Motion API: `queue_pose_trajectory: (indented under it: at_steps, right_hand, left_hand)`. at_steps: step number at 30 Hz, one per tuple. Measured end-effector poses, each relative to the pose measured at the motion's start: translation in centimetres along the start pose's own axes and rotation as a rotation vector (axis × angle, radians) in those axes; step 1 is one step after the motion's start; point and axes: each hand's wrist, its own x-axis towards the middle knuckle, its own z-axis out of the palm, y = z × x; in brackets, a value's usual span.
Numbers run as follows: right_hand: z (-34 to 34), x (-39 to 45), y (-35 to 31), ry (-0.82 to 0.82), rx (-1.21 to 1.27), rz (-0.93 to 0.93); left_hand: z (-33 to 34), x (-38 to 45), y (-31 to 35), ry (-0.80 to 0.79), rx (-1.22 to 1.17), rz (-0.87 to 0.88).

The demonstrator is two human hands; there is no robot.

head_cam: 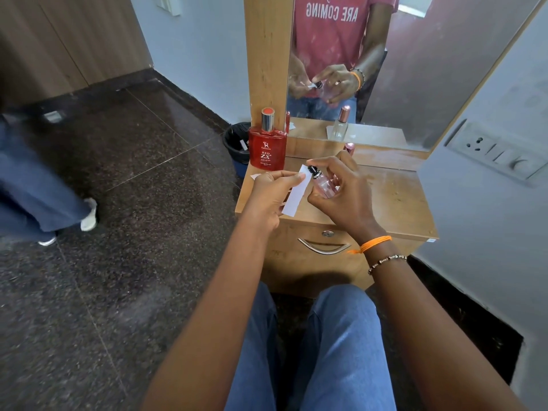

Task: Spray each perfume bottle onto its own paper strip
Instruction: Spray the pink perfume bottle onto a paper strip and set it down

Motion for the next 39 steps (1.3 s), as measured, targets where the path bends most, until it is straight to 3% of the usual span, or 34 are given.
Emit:
queue_pose_trajectory:
  at_steps: [24,39]
  right_hand:
    - [-1.3,1.8,-0.4,-0.224,-0.381,-0.247]
    - [-1.3,2.2,-0.3,-0.267,-0.39,-0.22]
  left_hand:
    - [-0.6,-0.1,0.1,0.041,0.037,0.021]
    - [-0.4,0.0,0.0,0.021,0.052,0.007]
